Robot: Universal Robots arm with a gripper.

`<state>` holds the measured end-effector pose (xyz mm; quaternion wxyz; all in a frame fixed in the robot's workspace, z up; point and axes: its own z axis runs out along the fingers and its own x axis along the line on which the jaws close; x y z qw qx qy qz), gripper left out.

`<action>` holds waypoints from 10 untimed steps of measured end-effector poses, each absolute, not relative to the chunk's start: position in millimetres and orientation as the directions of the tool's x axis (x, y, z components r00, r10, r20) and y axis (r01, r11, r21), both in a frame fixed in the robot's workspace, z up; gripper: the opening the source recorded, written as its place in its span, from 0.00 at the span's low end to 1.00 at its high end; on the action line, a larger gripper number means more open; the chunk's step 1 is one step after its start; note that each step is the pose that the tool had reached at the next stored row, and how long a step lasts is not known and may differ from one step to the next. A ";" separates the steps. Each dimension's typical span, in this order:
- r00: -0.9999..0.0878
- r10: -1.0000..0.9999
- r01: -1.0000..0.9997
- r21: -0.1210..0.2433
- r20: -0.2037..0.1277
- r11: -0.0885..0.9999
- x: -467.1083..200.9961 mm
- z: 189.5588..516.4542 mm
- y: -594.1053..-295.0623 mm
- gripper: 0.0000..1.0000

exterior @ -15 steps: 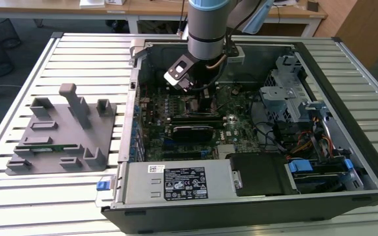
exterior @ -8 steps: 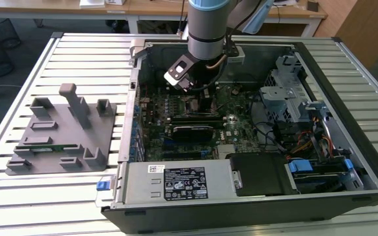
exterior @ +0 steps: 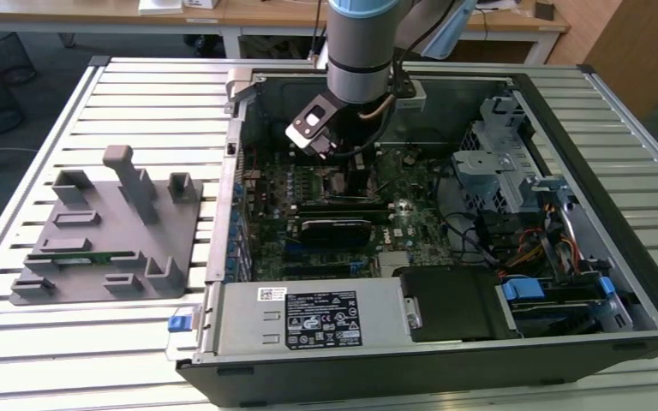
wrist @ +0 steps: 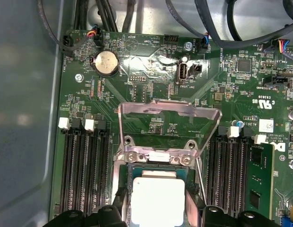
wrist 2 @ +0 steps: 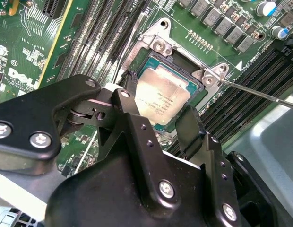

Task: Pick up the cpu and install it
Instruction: 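Place the cpu into insertion slot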

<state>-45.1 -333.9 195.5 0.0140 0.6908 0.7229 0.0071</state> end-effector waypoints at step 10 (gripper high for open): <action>-0.045 0.999 0.999 0.030 -0.009 0.045 -45.0 194.4 -333.0 0.60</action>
